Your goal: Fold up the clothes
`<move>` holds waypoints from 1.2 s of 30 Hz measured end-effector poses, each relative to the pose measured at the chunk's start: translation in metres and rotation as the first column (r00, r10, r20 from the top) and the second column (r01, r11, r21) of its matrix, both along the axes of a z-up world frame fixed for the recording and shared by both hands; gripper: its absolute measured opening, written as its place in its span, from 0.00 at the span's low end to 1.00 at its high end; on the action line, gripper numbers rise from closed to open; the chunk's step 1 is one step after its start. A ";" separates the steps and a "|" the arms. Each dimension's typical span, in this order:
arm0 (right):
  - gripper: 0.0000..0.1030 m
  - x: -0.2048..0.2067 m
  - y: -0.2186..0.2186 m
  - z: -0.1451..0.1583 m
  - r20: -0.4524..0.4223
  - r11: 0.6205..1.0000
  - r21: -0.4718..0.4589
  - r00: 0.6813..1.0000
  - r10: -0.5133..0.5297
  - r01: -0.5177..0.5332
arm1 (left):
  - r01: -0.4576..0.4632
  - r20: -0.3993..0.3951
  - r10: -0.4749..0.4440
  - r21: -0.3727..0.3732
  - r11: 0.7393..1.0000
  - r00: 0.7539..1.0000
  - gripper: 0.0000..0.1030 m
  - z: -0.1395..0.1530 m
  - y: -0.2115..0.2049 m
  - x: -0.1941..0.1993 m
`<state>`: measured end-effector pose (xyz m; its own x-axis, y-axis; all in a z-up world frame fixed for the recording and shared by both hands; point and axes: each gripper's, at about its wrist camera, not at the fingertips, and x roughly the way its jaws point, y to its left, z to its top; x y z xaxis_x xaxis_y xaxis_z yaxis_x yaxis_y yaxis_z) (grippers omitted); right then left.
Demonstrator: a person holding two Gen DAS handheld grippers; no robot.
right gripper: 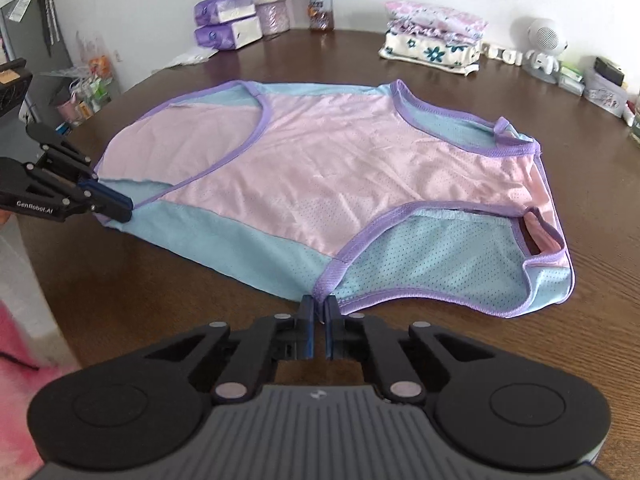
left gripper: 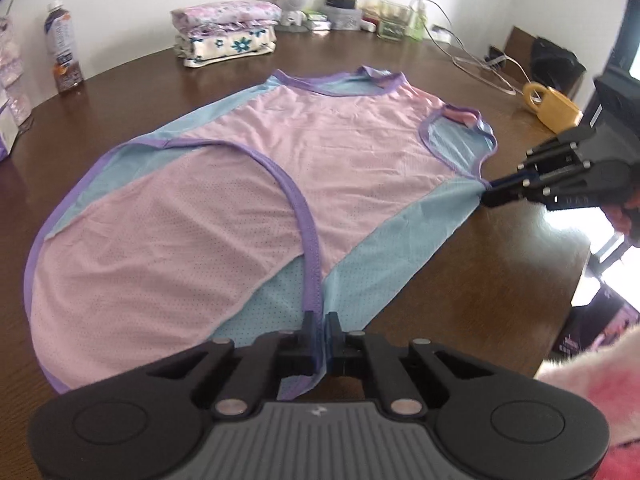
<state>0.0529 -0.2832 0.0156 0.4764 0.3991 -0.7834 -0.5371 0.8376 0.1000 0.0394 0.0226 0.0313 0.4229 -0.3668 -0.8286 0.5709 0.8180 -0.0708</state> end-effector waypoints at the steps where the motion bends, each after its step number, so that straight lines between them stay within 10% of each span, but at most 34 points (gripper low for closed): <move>1: 0.04 0.000 0.000 0.001 -0.005 1.000 -0.008 1.000 0.005 -0.005 | 0.004 0.000 -0.004 0.007 1.000 1.000 0.03 0.000 0.002 0.000; 8: 0.08 -0.008 0.006 0.004 -0.006 0.997 -0.058 0.999 0.040 -0.040 | 0.038 0.008 -0.039 0.052 0.998 0.999 0.08 0.002 0.004 0.005; 13: 0.49 -0.016 0.005 0.020 0.120 0.999 0.004 0.992 -0.035 0.035 | -0.083 0.123 0.092 -0.077 0.994 0.988 0.56 0.015 0.018 -0.003; 17: 0.59 -0.012 0.013 0.024 0.226 0.984 0.112 0.961 -0.160 0.138 | -0.237 0.194 0.291 -0.259 0.936 0.937 0.86 0.017 0.028 -0.008; 27: 1.00 0.007 0.066 0.002 0.284 0.943 0.204 0.906 -0.313 0.262 | -0.408 0.184 0.487 -0.344 0.846 0.854 0.93 0.000 0.026 0.004; 36: 1.00 -0.004 0.075 -0.005 0.230 0.914 0.265 0.900 -0.370 0.308 | -0.421 0.228 0.527 -0.386 0.821 0.818 0.95 -0.009 0.033 -0.010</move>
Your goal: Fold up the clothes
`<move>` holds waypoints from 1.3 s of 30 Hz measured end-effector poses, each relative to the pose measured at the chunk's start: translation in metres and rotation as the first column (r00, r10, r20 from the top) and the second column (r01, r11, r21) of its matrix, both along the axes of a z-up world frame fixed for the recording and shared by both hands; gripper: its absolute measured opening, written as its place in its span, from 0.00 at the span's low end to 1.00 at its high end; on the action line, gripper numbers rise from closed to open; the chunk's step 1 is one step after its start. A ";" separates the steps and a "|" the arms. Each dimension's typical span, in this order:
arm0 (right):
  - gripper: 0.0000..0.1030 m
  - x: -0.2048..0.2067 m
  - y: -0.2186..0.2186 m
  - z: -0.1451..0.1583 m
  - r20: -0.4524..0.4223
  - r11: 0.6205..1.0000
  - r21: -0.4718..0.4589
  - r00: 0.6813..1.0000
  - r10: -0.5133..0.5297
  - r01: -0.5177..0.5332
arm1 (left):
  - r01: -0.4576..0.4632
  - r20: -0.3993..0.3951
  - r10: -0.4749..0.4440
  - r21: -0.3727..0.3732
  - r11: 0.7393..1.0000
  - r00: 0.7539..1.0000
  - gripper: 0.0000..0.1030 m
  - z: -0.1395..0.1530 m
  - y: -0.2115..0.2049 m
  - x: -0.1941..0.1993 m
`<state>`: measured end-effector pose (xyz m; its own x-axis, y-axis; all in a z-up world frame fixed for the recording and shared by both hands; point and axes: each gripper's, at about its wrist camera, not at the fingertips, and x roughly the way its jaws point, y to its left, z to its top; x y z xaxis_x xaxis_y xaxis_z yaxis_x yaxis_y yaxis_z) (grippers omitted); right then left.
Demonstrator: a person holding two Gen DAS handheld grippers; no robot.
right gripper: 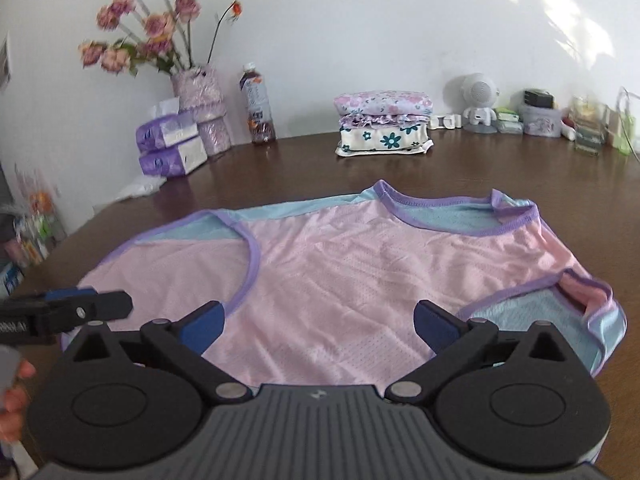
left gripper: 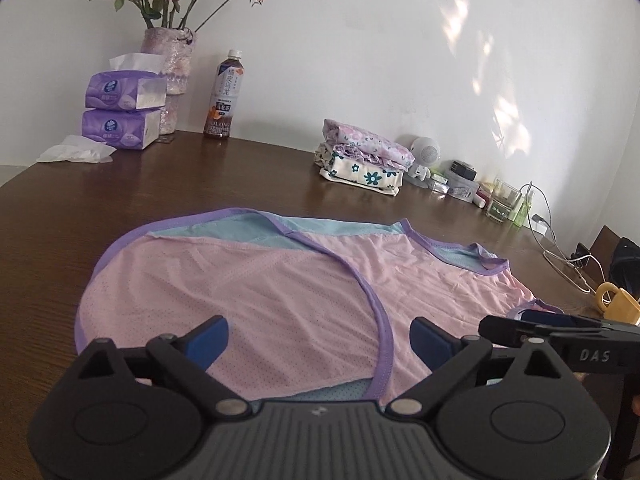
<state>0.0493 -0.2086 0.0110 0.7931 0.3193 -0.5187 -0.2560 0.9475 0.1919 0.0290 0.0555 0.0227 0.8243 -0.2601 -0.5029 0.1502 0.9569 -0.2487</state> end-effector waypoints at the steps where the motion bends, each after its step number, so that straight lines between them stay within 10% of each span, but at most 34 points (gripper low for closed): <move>1: 1.00 -0.005 -0.001 0.001 0.005 0.999 0.022 1.000 -0.025 0.025 | -0.001 0.004 0.001 -0.002 1.000 1.000 0.95 -0.001 -0.001 -0.004; 23: 1.00 -0.091 0.000 0.004 -0.052 0.993 0.003 0.991 -0.121 0.121 | -0.041 0.045 0.042 -0.005 0.999 0.998 0.95 0.005 -0.014 -0.092; 39: 1.00 -0.114 0.016 0.002 0.008 0.985 -0.075 0.987 -0.157 0.158 | -0.046 -0.079 0.053 0.089 0.995 0.995 0.94 -0.002 -0.014 -0.100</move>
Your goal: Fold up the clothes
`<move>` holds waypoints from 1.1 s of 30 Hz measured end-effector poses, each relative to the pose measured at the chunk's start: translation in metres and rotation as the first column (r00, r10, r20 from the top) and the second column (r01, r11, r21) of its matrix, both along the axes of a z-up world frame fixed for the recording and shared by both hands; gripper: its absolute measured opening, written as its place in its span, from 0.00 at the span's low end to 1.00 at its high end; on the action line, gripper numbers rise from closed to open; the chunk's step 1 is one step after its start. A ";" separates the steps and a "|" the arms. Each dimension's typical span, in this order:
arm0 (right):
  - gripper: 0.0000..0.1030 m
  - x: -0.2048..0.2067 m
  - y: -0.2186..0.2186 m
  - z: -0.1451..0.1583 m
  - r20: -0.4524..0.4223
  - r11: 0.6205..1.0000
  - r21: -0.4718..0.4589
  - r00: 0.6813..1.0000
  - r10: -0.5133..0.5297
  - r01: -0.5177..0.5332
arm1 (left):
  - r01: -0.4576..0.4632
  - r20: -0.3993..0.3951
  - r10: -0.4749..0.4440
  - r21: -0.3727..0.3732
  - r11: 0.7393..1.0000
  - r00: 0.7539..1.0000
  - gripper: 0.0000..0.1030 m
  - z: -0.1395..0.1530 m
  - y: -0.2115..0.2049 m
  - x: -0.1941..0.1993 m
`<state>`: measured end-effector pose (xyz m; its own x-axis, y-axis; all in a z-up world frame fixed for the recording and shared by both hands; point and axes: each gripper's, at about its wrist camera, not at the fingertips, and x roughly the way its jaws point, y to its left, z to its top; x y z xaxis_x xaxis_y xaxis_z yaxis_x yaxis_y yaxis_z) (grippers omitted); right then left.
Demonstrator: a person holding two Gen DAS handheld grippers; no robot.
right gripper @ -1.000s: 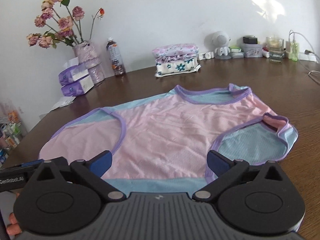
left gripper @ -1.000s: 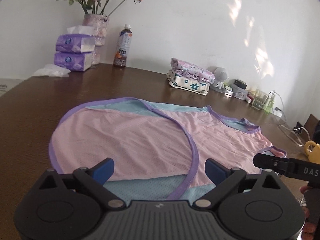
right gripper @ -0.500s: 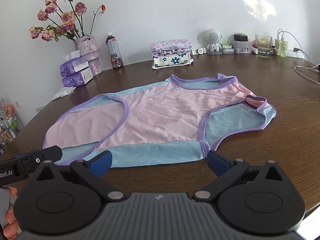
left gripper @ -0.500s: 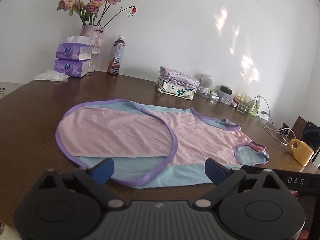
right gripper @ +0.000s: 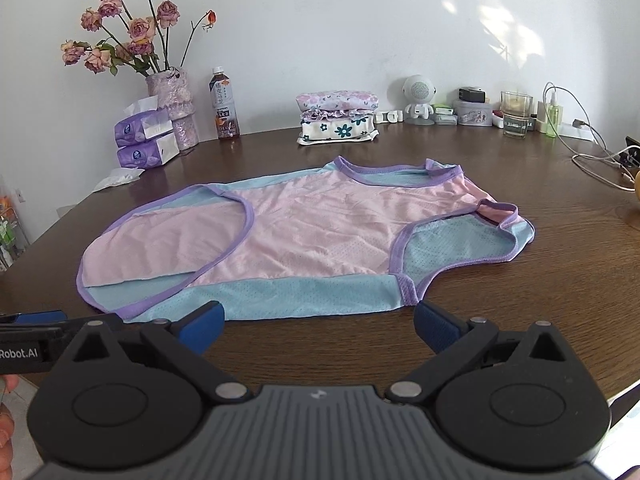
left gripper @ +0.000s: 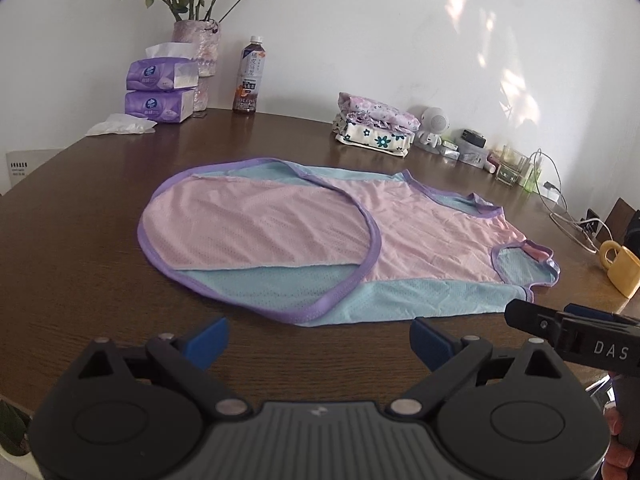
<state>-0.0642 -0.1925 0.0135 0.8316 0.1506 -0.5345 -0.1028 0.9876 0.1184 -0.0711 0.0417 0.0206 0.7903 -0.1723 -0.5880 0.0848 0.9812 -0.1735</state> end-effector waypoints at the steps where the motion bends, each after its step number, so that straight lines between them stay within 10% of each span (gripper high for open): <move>1: 1.00 -0.001 0.000 0.000 0.002 1.000 -0.002 1.000 0.000 0.000 | 0.007 0.000 -0.007 0.008 1.000 1.000 0.94 0.001 -0.002 -0.001; 33: 1.00 0.006 0.001 0.008 -0.028 1.000 0.003 0.999 0.021 -0.021 | 0.001 -0.033 -0.002 -0.042 0.999 0.999 0.94 0.007 0.013 0.010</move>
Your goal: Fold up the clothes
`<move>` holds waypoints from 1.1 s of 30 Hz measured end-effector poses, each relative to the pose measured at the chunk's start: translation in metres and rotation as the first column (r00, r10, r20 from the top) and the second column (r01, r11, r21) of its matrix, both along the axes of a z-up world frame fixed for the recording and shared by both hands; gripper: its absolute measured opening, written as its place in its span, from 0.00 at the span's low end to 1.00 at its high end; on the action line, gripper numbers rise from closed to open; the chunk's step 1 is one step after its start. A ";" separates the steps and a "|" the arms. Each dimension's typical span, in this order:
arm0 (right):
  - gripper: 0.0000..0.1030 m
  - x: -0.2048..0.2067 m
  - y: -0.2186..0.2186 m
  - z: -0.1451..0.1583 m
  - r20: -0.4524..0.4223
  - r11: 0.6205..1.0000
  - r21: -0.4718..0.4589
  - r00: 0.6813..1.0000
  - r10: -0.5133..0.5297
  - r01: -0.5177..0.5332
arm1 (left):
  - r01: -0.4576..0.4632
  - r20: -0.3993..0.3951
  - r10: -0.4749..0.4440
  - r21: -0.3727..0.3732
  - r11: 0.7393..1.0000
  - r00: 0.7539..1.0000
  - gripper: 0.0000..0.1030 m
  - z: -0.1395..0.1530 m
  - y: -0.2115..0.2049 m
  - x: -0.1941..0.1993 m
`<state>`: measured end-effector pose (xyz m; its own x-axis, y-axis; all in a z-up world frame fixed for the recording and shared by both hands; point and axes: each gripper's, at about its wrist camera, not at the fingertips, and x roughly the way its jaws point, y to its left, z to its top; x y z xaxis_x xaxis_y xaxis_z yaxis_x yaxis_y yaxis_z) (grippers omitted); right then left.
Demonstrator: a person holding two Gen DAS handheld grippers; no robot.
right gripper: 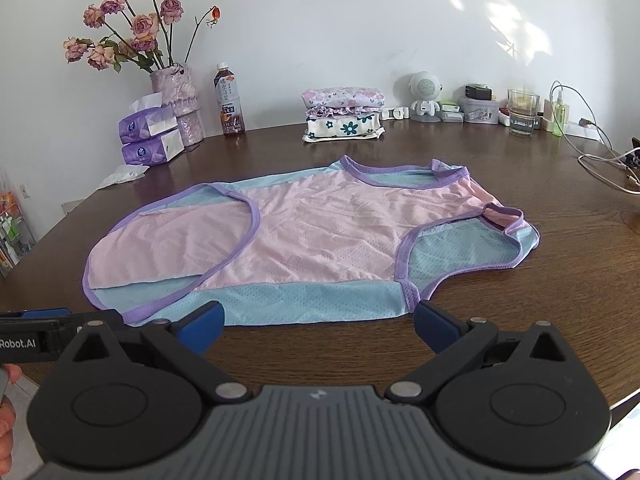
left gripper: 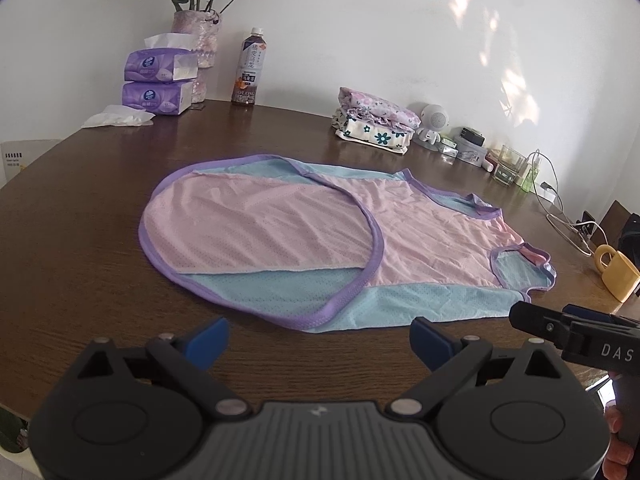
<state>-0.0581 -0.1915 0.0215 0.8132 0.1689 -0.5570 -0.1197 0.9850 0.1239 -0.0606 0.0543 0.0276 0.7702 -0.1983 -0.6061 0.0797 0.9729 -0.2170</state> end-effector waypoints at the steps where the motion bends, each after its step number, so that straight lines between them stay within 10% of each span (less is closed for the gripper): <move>1: 1.00 0.001 0.000 0.001 -0.001 1.000 -0.003 1.000 -0.001 0.001 | -0.001 -0.001 0.001 -0.002 1.000 1.000 0.94 0.001 0.000 0.001; 33: 1.00 0.032 -0.003 -0.012 -0.083 0.999 0.052 0.996 0.016 -0.012 | -0.008 -0.064 0.007 -0.014 1.000 0.998 0.94 -0.005 0.006 0.044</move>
<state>-0.0262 -0.1944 0.0093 0.7614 0.2101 -0.6133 -0.1205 0.9754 0.1846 -0.0165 0.0607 0.0229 0.7315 -0.2017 -0.6514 0.0576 0.9701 -0.2357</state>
